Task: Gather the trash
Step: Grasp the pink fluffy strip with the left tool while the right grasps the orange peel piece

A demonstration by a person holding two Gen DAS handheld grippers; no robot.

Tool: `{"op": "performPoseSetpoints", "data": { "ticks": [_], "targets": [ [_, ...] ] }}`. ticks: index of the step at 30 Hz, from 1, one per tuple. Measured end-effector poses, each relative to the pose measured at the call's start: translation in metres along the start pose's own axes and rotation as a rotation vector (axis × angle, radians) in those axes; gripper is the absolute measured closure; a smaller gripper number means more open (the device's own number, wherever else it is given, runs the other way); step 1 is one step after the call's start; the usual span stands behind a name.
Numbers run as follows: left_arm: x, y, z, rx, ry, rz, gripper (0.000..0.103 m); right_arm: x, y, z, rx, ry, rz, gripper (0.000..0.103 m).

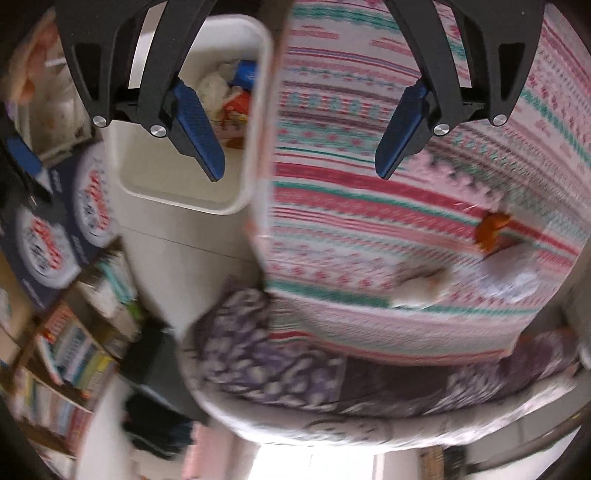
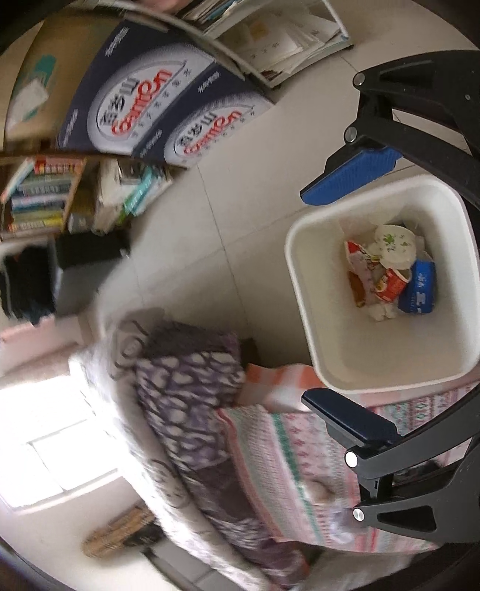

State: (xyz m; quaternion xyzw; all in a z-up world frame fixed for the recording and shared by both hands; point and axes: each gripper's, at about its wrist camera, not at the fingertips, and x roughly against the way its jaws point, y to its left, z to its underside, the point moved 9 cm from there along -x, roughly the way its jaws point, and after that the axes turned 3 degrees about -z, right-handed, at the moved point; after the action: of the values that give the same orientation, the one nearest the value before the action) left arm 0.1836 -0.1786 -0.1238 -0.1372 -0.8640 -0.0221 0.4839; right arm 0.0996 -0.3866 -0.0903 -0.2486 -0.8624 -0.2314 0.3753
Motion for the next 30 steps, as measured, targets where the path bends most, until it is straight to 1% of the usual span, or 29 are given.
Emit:
{"op": "performPoseSetpoints", "data": {
  "ticks": [3,5,8,11,14,15,17,20,22,24,26,27,28,29,30],
  "targets": [
    [-0.015,0.035,-0.003,0.087,0.041,-0.073,0.022,-0.008,0.014,0.009,0.043,0.038,-0.011,0.008],
    [-0.028,0.063,-0.003,0.175,0.079,-0.121,0.022,-0.011,0.023,0.014,0.073,0.056,-0.018,0.008],
    [-0.042,0.094,-0.002,0.282,0.124,-0.163,0.022,-0.015,0.035,0.022,0.121,0.078,-0.027,0.007],
    [-0.054,0.126,0.001,0.367,0.155,-0.242,0.022,-0.018,0.042,0.027,0.159,0.095,-0.03,0.007],
    [-0.065,0.147,0.005,0.406,0.186,-0.321,0.021,-0.022,0.044,0.03,0.167,0.113,-0.03,0.007],
    [-0.068,0.154,0.007,0.417,0.197,-0.348,0.018,-0.023,0.043,0.031,0.163,0.12,-0.029,0.007],
    [-0.073,0.164,0.009,0.441,0.201,-0.375,0.017,-0.026,0.044,0.032,0.157,0.13,-0.03,0.007],
    [-0.083,0.167,0.009,0.432,0.22,-0.389,0.017,-0.029,0.045,0.034,0.156,0.142,-0.029,0.007],
    [-0.089,0.165,0.007,0.419,0.22,-0.372,0.016,-0.031,0.047,0.035,0.162,0.146,-0.025,0.007],
    [-0.092,0.163,0.001,0.377,0.204,-0.367,0.016,-0.032,0.048,0.037,0.165,0.149,-0.021,0.007],
    [-0.093,0.16,-0.001,0.315,0.188,-0.372,0.018,-0.033,0.05,0.038,0.167,0.153,-0.02,0.007],
    [-0.093,0.155,-0.002,0.294,0.18,-0.349,0.027,-0.033,0.051,0.039,0.168,0.155,-0.019,0.007],
    [-0.092,0.152,-0.002,0.275,0.176,-0.324,0.034,-0.034,0.052,0.039,0.169,0.157,-0.018,0.007],
    [-0.09,0.15,-0.002,0.254,0.176,-0.31,0.038,-0.034,0.055,0.04,0.17,0.159,-0.019,0.007],
    [-0.089,0.147,-0.003,0.237,0.175,-0.3,0.044,-0.034,0.058,0.041,0.172,0.162,-0.022,0.007]
  ]
}}
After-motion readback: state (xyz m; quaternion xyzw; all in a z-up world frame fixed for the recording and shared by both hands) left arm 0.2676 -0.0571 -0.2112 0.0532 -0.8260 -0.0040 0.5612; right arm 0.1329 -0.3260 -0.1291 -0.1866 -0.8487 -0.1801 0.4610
